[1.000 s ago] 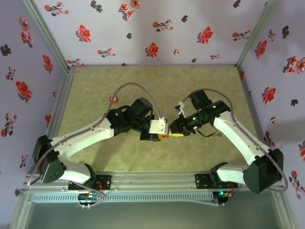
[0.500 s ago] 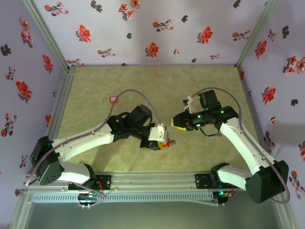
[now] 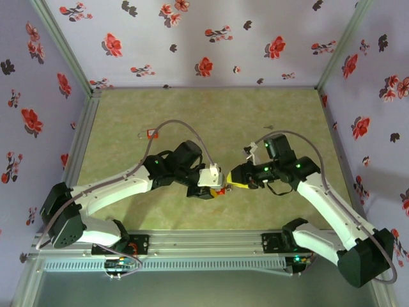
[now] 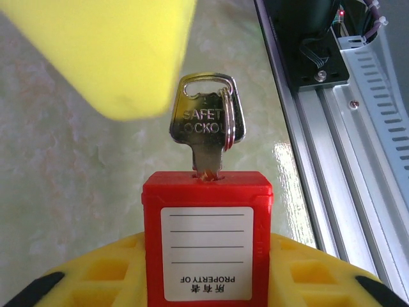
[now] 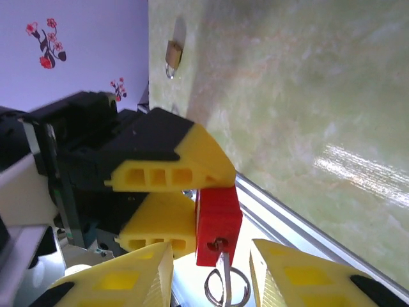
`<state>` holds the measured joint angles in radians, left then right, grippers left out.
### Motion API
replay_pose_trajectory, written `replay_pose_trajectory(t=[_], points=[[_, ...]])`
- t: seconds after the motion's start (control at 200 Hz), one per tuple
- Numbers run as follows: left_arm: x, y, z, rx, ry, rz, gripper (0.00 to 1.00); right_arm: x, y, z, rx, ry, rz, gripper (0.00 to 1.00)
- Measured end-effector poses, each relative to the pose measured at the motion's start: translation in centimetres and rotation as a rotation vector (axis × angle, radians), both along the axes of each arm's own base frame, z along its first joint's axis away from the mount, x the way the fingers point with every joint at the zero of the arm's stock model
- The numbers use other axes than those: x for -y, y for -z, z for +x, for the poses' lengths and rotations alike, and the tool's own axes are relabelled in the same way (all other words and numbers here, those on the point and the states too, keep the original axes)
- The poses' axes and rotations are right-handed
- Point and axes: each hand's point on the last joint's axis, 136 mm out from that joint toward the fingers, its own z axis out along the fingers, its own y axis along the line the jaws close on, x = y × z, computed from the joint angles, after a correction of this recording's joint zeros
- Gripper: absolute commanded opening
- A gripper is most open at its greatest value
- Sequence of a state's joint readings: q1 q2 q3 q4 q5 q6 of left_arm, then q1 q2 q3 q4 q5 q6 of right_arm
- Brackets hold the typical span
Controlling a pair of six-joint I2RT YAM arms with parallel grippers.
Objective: Unlock with the key
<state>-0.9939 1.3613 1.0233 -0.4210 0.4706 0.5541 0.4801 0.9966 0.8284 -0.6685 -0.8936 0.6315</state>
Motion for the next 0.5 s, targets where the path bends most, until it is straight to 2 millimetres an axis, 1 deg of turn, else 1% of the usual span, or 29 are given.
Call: replay_pose_trajectory(t=[0.105,0.19,0.39,0.5], points=[[0.0,0.0,0.0,0.0,-0.002,-0.002,0.0,-0.4,0.8,-0.4,-0.026,-0.002,-0.003,0.29],[0.0,0.0,0.1,0.003,-0.005,-0.001,0.0,-0.5,1.0,-0.4,-0.03,0.0,-0.004,0.26],[0.0,0.0,0.1,0.004,-0.007,0.001,0.0,-0.5,1.1,-0.3,-0.027,0.011,-0.011,0.26],[0.0,0.1,0.2,0.003,-0.007,0.002,0.0,-0.5,1.1,-0.3,-0.024,0.011,-0.01,0.23]])
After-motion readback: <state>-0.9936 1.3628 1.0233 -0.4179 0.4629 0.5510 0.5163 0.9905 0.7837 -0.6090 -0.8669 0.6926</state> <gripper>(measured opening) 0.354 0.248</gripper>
